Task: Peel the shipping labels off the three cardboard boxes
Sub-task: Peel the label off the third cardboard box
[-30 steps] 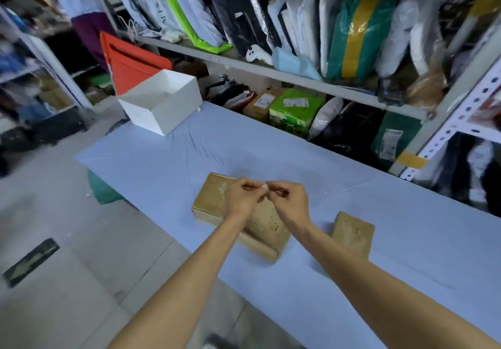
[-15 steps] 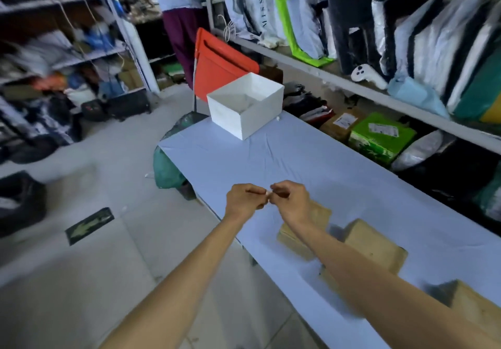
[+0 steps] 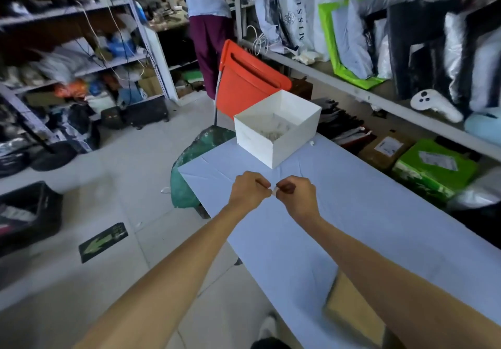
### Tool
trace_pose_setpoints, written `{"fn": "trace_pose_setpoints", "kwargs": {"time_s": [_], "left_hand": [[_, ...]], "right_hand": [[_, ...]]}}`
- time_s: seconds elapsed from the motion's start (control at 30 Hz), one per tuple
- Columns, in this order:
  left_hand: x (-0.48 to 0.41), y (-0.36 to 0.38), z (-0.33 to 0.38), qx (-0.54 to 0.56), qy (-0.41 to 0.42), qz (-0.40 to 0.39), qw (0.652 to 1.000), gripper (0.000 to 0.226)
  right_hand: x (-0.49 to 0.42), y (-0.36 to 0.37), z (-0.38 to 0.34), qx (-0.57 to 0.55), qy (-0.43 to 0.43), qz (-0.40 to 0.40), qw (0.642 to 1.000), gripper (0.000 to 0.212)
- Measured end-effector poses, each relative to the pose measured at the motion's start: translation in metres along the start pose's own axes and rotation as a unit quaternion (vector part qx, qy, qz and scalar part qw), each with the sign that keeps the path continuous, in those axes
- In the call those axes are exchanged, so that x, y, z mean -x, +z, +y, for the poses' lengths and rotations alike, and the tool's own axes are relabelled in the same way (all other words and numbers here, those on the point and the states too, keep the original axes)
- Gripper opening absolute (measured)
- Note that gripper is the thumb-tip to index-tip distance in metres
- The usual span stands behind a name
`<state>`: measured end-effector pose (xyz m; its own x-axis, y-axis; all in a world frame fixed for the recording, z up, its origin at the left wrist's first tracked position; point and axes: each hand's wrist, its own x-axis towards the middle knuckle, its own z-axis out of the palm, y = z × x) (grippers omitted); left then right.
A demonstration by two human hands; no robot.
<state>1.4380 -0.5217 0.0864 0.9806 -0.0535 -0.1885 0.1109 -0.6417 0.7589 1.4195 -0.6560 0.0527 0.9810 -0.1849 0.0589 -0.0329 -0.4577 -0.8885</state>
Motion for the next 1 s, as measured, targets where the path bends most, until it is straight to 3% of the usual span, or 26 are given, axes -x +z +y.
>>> {"fn": "trace_pose_setpoints", "kwargs": {"time_s": [0.23,0.43,0.57,0.73,1.0], "left_hand": [[-0.084,-0.023,0.013,-0.128,0.004,-0.025,0.991,0.019],[-0.139,-0.037,0.018,-0.296,0.076,-0.074,0.949,0.023],[-0.171,-0.051,0.031,-0.304,0.09,-0.083,0.945,0.023],[-0.211,-0.067,0.049,-0.304,0.093,-0.076,0.945,0.023],[-0.27,-0.075,0.075,-0.302,0.081,-0.07,0.947,0.024]], "right_hand": [[-0.08,0.003,-0.008,0.096,0.003,-0.023,0.995,0.009],[-0.13,0.008,-0.019,0.152,0.002,-0.037,0.988,0.013],[-0.16,0.017,-0.028,0.204,-0.02,-0.053,0.977,0.024],[-0.22,0.026,-0.048,0.27,-0.062,-0.061,0.959,0.02],[-0.301,0.034,-0.056,0.291,-0.073,-0.05,0.953,0.036]]}}
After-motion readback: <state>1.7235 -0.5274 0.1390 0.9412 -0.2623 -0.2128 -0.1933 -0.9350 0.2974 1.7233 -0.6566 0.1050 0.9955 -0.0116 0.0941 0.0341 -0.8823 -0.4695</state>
